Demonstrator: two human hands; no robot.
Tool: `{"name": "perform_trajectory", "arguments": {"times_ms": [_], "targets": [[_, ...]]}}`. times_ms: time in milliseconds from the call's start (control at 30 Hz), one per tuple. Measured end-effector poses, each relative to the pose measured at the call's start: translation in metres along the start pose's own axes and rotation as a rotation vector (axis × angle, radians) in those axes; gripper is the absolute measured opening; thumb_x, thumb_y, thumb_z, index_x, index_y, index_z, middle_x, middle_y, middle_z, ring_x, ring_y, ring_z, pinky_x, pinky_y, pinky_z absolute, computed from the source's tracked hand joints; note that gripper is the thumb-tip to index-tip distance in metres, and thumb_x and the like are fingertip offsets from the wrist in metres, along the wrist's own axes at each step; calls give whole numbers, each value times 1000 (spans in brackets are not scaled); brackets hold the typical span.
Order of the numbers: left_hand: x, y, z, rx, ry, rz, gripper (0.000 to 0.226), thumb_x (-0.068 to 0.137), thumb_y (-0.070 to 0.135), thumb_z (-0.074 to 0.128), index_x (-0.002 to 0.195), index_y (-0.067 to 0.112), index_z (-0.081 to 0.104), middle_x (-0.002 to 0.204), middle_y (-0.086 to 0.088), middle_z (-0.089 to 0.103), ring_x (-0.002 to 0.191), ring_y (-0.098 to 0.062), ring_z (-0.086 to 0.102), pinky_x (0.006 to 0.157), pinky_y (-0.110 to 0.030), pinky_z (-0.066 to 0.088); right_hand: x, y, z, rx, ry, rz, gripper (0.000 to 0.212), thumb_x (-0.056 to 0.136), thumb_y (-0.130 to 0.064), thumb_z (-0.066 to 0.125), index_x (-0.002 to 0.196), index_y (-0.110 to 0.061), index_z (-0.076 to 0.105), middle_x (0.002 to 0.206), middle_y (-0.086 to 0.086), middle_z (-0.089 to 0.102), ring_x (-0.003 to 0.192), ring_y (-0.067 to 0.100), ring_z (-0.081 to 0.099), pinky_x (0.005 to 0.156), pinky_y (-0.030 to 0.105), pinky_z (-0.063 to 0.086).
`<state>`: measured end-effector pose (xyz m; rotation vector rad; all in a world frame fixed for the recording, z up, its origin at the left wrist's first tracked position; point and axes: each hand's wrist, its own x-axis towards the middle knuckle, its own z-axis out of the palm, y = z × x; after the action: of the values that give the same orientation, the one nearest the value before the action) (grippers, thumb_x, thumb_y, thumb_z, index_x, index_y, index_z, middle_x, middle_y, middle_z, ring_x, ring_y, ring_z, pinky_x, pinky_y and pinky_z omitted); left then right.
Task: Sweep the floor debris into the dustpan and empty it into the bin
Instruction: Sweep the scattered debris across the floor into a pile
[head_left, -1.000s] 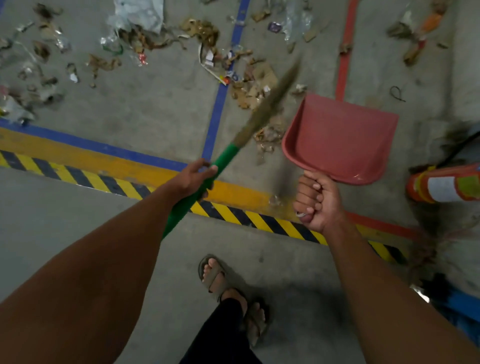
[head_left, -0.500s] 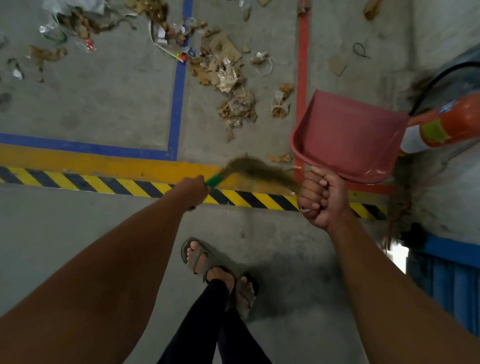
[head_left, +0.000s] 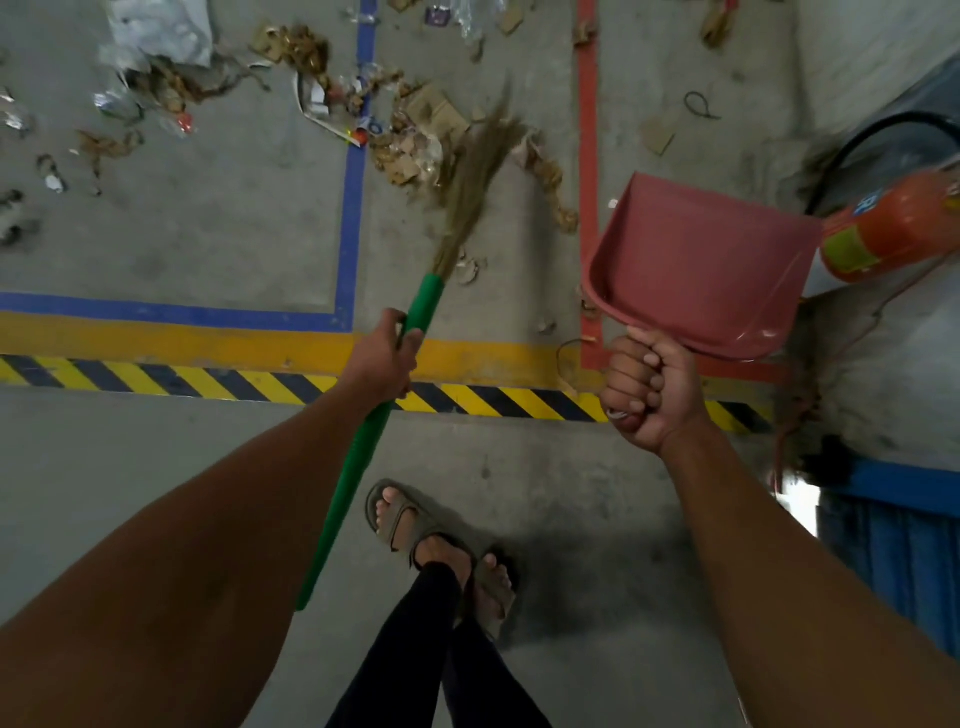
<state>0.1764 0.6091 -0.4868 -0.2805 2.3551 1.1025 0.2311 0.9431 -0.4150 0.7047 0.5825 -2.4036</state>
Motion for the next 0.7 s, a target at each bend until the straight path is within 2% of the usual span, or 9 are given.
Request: {"name": "perform_trajectory", "arguments": {"times_ms": [100,200,300,367,433,467,600,700], "targets": [[-18,2,16,9,-143,103,28,107,36,51,130,20,45,78,-15,70,50,-28,66,46,-37,54,-8,-3,-1,-5,1,-27,40,96,-26,47,57,-24,39,39,-10,22,31,10,12,34,20,17],[-24,2,38,86,-312,114,31,107,37,52,134,23,46,79,-13,69,47,-21,65,43,-30,49,-19,-6,-6,2,-13,-47,40,97,-26,47,57,-24,39,40,-10,21,31,10,11,35,21,17],[-24,4,61,253,-493,75,25,106,37,52,129,30,46,84,-10,72,47,-18,65,42,-28,51,-31,-5,-20,3,-3,-59,40,97,-26,47,58,-24,38,41,-10,18,31,10,12,34,21,18],[-21,6,71,468,-556,50,17,105,38,50,121,36,44,92,-11,71,50,-18,65,45,-31,54,-40,-2,-30,6,17,-59,40,96,-26,47,58,-25,37,42,-10,15,31,10,12,35,21,17],[-16,6,82,724,-516,69,21,104,35,48,122,24,51,97,-12,65,57,-21,65,47,-36,54,-51,3,-41,7,38,-62,40,96,-26,47,58,-25,36,43,-10,14,30,10,12,35,21,17],[-15,7,87,777,-446,61,25,103,32,49,124,19,54,94,-12,62,60,-24,65,47,-35,50,-56,7,-46,8,45,-61,40,96,-26,47,58,-25,35,42,-10,14,30,10,12,34,21,18],[-9,17,97,663,-164,-39,28,102,24,50,127,10,52,104,-23,61,88,-44,66,62,-40,48,-70,19,-62,23,87,-74,41,96,-25,48,58,-25,35,42,-10,14,30,9,11,33,19,17],[-6,29,98,508,-29,-30,30,106,29,44,130,11,49,103,-26,62,84,-43,61,63,-42,45,-77,24,-69,43,91,-75,42,97,-25,45,56,-25,36,42,-10,13,30,8,11,35,18,15]]}}
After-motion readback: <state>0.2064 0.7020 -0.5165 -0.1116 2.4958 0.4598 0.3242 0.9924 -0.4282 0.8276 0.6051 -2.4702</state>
